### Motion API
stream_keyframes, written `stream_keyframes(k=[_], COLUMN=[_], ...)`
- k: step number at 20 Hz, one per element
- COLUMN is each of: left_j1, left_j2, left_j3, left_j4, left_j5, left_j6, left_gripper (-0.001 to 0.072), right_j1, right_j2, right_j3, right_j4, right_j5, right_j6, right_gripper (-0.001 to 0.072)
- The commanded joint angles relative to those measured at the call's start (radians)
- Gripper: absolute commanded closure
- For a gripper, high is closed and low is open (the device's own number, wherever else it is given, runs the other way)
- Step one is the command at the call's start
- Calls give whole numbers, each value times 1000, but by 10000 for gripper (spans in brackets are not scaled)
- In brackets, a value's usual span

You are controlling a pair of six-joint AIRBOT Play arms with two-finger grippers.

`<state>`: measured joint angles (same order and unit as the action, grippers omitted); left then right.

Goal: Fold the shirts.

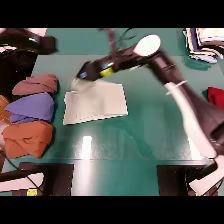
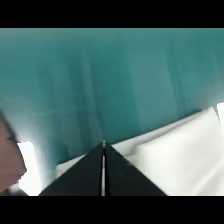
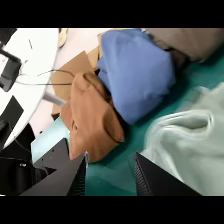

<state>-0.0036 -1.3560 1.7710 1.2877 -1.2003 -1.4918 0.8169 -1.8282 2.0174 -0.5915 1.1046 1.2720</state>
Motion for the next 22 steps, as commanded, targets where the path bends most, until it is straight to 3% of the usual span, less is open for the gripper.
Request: stream_keyframes(k=[1, 5, 9, 10, 11, 13, 18, 22], left_j1=[99, 101, 101, 101, 101, 97, 97, 97], left_j2=[98, 102, 101, 101, 101, 101, 101, 101], left_j3=[1, -4, -4, -4, -4, -4, -4, -4], left_j4=[37, 39, 20, -2, -29, -55, -78, -92], left_j5=[-36, -84, -84, -81, -75, -63, -66, -79], left_j6=[2, 10, 8, 8, 8, 8, 8, 8], left_gripper=[685, 685, 685, 685, 685, 685, 685, 685], right_j1=[74, -82, -310, -366, -419, -484, -455, -335], right_j2=[-86, 37, 181, 201, 207, 188, 12, -131], right_j3=[56, -173, -473, -539, -598, -675, -647, -482], right_j4=[-13, -111, -276, -272, -265, -252, -5, -2], right_j5=[-4, 97, 78, 68, 65, 58, 63, 78], right_j6=[-9, -2, 79, 93, 101, 105, 51, 52], right_gripper=[354, 354, 353, 317, 207, 175, 176, 179])
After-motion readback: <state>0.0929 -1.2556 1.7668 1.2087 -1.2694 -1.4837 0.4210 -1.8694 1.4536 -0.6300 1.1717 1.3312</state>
